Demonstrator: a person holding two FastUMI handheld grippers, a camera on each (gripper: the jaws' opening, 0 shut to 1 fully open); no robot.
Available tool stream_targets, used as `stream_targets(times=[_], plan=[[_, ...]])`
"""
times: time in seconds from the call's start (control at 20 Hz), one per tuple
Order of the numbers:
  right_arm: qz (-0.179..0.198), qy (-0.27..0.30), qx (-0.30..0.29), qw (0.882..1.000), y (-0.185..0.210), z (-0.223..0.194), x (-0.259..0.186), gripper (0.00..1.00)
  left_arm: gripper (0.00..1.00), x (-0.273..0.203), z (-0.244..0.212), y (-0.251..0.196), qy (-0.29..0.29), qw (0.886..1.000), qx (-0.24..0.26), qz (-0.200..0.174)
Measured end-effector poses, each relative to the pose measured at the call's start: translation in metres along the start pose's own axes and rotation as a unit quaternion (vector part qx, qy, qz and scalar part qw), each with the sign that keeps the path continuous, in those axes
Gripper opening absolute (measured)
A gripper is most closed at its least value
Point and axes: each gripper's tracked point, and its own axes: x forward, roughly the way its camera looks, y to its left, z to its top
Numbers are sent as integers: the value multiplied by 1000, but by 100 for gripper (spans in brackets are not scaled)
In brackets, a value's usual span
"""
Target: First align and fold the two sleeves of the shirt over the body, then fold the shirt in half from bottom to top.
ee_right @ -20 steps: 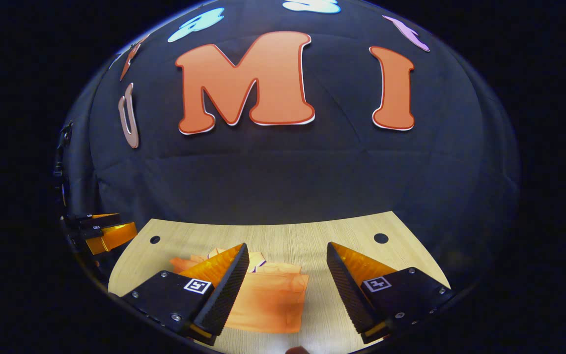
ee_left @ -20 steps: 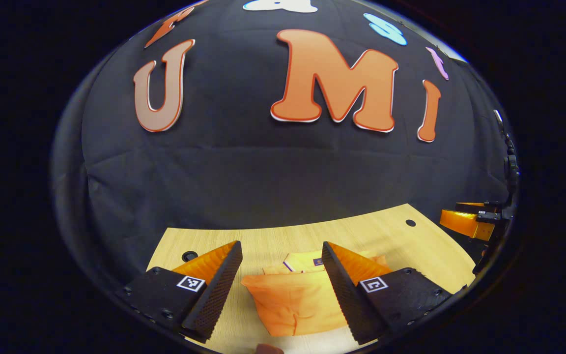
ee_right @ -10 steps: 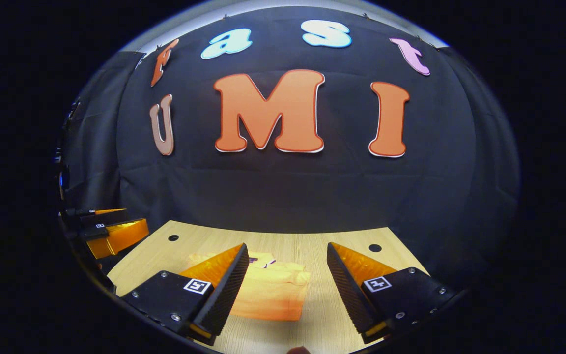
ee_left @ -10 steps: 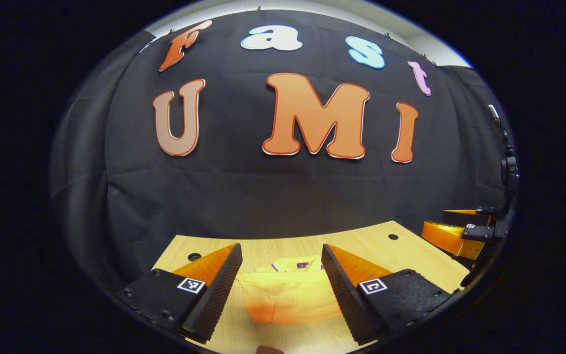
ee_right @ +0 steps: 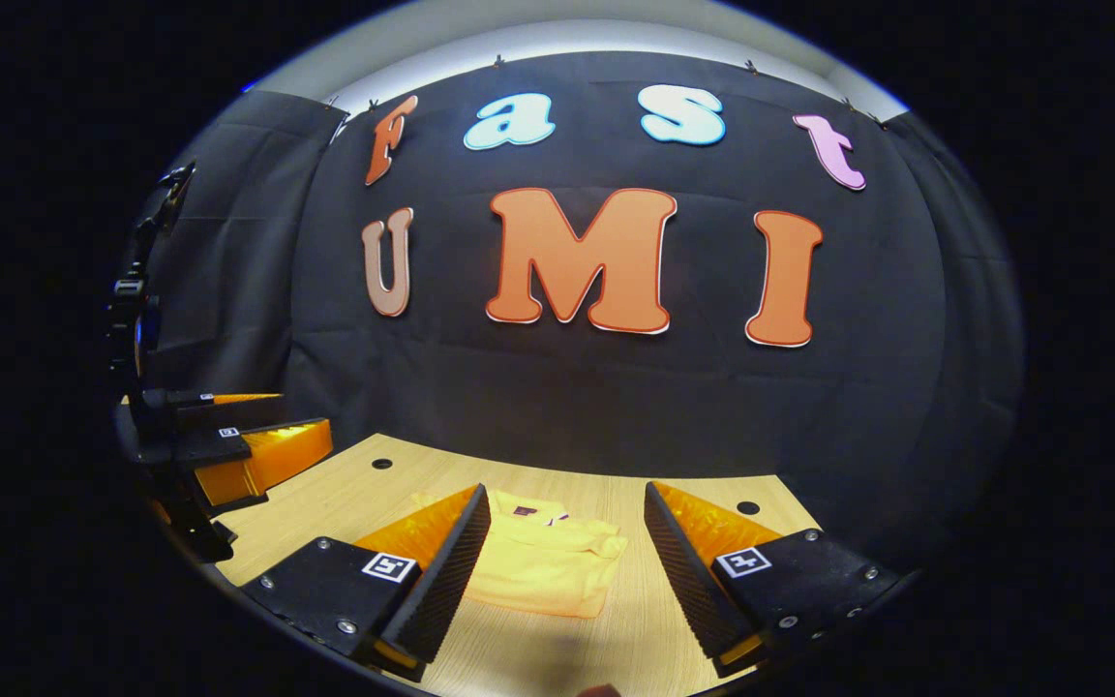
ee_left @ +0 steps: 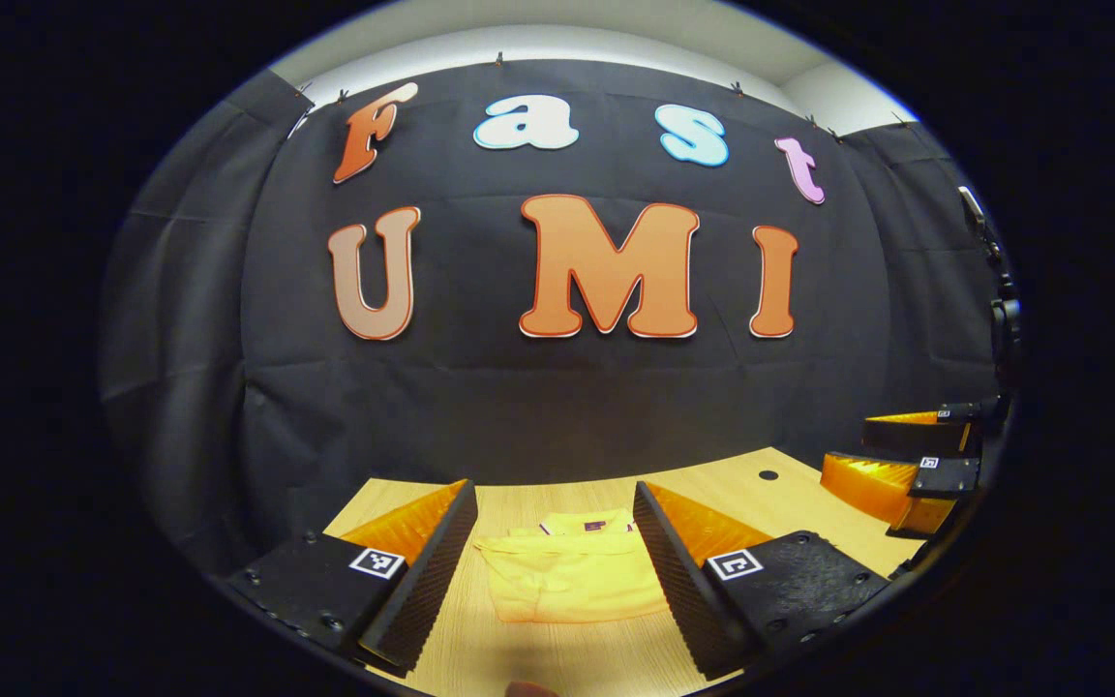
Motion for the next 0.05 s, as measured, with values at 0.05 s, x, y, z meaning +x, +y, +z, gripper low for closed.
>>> stream_targets(times=[0.05], plan=[[1, -1, -2, 1000, 0, -2, -5, 97, 98, -5, 1, -3, -7, 1000, 1, 1]])
